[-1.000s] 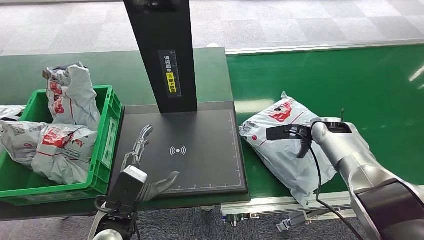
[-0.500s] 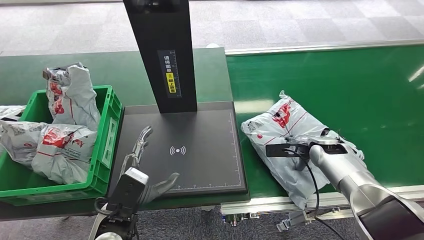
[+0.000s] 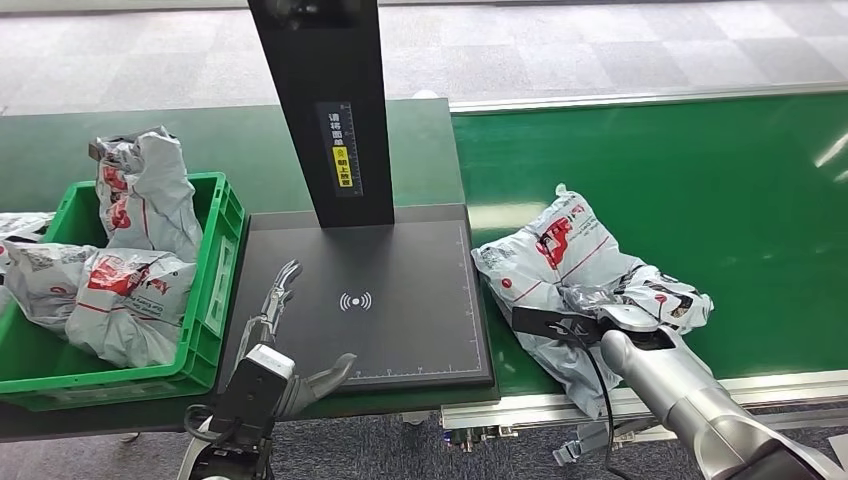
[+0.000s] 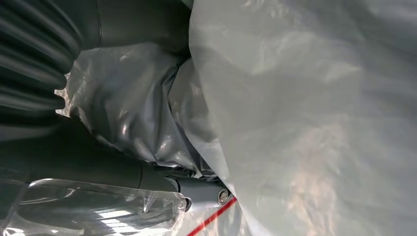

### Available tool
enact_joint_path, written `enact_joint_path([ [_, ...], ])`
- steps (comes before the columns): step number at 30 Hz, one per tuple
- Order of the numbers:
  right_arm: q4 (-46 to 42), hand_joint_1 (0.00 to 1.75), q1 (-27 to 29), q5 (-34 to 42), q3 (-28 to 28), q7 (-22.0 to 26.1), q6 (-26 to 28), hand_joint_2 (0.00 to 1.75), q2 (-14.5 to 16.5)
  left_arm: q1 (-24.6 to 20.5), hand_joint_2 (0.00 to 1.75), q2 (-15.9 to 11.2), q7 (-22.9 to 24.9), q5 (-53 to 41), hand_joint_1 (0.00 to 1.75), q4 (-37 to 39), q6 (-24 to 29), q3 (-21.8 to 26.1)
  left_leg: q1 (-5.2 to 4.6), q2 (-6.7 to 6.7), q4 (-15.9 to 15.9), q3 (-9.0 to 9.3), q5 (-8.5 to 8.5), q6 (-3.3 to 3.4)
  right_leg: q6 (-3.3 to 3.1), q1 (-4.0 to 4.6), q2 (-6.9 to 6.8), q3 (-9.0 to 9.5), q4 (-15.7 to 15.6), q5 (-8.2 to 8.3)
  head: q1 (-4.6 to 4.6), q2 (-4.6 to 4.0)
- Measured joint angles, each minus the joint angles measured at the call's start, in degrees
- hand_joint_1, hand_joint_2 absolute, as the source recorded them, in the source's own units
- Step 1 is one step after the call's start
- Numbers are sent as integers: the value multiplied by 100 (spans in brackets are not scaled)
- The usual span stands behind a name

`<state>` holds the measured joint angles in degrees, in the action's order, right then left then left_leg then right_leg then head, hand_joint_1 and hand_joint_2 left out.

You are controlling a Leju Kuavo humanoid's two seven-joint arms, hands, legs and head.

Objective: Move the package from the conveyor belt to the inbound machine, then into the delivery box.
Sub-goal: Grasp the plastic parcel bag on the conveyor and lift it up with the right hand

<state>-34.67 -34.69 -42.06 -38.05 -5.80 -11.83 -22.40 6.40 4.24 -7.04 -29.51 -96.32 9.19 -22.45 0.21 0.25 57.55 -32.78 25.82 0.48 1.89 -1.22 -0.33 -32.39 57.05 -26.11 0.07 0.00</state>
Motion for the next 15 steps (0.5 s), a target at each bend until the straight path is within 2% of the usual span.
enact_joint_path([
  [9,-173,175,12,30,59,83,-217,175,-37,-41,175,-2,1,3,0,0,1,1,0,0,0,20,1,-2,0,0,0,22,0,0,0,0],
  [15,-185,175,13,83,62,118,-27,175,-34,-31,175,-7,3,12,0,-1,36,1,0,0,0,18,1,-2,0,0,0,24,0,0,0,0],
])
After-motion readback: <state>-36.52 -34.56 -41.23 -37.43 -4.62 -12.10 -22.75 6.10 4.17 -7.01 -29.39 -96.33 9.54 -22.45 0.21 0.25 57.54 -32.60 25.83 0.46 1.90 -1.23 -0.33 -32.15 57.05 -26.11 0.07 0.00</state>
